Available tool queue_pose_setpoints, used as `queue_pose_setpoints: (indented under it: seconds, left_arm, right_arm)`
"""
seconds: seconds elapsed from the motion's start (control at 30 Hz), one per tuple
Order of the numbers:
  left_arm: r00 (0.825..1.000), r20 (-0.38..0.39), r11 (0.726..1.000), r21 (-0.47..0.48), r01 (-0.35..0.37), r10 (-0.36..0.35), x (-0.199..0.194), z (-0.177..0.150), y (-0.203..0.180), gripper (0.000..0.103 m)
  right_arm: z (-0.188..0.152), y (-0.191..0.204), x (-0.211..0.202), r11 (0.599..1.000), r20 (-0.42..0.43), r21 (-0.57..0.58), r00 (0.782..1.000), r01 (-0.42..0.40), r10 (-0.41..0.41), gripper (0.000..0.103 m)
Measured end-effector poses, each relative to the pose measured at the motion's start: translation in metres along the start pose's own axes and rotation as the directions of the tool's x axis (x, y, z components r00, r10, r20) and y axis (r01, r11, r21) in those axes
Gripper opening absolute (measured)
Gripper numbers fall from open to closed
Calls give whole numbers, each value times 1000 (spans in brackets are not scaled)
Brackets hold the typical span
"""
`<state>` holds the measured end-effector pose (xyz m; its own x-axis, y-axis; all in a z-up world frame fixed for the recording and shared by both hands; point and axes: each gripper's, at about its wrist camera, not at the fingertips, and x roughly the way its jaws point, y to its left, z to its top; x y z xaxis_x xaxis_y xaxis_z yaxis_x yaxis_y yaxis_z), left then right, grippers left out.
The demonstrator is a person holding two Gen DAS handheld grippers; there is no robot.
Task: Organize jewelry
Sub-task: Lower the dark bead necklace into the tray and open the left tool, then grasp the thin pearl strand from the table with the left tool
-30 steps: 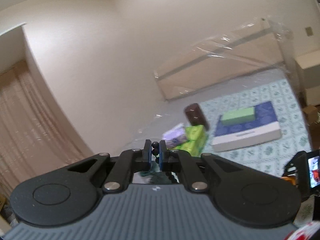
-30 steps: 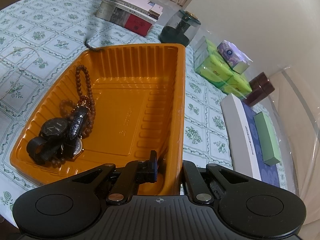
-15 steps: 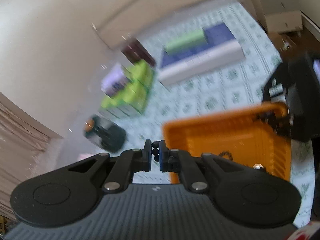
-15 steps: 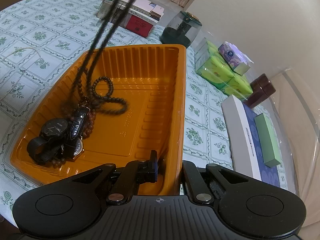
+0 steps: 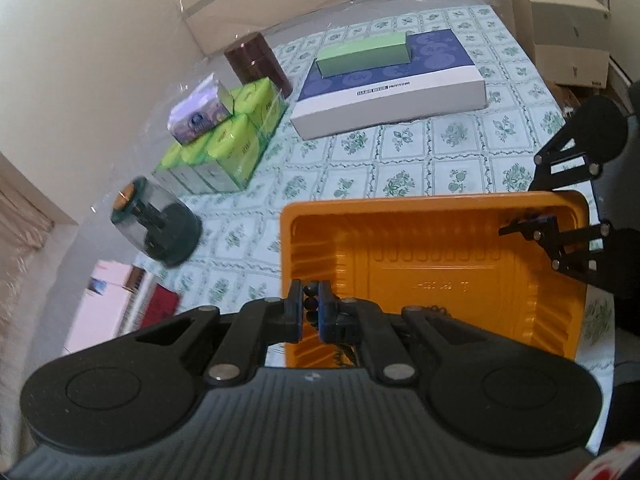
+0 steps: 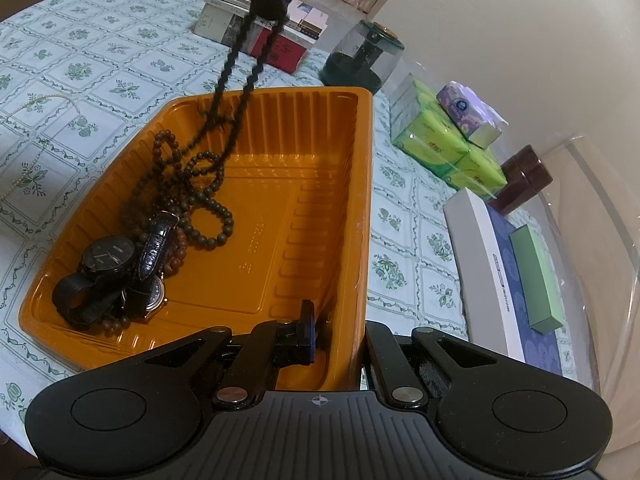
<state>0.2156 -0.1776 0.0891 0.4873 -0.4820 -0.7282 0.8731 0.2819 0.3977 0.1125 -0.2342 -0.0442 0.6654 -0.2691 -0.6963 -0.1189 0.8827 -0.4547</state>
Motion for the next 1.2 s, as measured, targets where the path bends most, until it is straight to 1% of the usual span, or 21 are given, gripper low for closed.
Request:
queue_pose_setpoints:
  seconds: [0.1,0.23,0.3,0.37,0.4,0.5,0.6,0.7,0.8,0.9,0.97,1.03,1.17,1.2]
  left_arm:
    - [1000,-13,999,-45,17,-18,13,-7,-3,6]
    - [998,-38,996,-80,42,-45,27,-16,-5,6]
    - [998,-43,993,-110,49,-54,29,-19,-2,8]
    - [998,-34,986,-163,39,-45,27,-22,6,17]
    - [999,-29,981,-189,30,-36,25,-25,10,19]
    - [1000,-10,964,-265,22,-26,16,-35,25,20]
    - [1000,-1,945,-328,-1,1,2,-51,35,20]
    - [1000,3,917,-398,-26,30,-14,-75,39,20]
    - [997,-31,882,-464,-83,77,-29,-107,34,20]
    - [992,-67,844,-523,-124,104,-40,-143,25,20]
    - [988,-90,809,-567,-154,125,-47,-167,18,20]
    - [982,-118,769,-610,-191,151,-53,-191,9,20]
    - [964,-173,716,-644,-268,204,-64,-228,-15,20]
    - [961,-179,696,-663,-275,209,-67,-236,-20,20]
  right_arm:
    - [0,0,0,1000,0,2,1000,-1,1,6]
    - [0,0,0,1000,0,3,1000,-1,1,6]
    - [0,0,1,1000,-1,4,1000,-1,1,6]
    - [0,0,1,1000,-1,5,1000,0,0,6]
    - [-1,0,1,1000,-1,6,1000,-1,1,6]
    - [-1,-1,1,1000,-1,8,1000,-2,2,6]
    - [-1,0,0,1000,0,9,1000,-2,2,6]
    - [-1,-1,0,1000,2,14,1000,-3,3,6]
    - [-2,-1,0,1000,0,15,1000,-3,3,6]
    - [-3,-1,1,1000,0,10,1000,-2,2,6]
    - [-3,-1,0,1000,0,11,1000,-3,3,6]
    - [-3,-2,0,1000,0,9,1000,-1,1,6]
    - [-2,-2,-2,1000,-1,11,1000,-3,3,6]
    - [-2,-2,-2,1000,-1,11,1000,0,0,6]
